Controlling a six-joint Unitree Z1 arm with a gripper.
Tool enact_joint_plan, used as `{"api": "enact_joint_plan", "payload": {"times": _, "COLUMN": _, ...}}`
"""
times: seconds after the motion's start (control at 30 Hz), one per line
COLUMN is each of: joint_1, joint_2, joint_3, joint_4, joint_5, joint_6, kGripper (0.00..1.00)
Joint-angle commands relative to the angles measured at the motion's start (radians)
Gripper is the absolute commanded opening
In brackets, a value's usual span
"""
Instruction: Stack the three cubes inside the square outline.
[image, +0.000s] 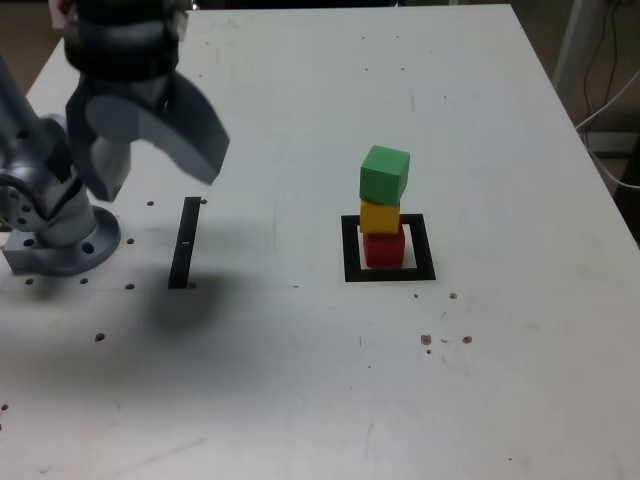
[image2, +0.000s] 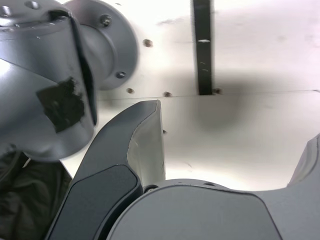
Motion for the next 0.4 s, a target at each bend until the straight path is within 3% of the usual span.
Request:
{"api": "enact_joint_plan", "payload": {"times": 0.0, "joint_1": -0.002, "joint_2": 0.003, "joint_3": 0.032, "joint_4": -0.023, "joint_5": 0.0, "joint_6": -0.001, "kGripper": 0.99}}
{"api": "enact_joint_plan", "payload": {"times": 0.37, "joint_1": -0.005, "joint_2": 0.065, "joint_3": 0.188, "joint_4": -0.2, "joint_5": 0.025, "joint_6": 0.006, "kGripper": 1.0}}
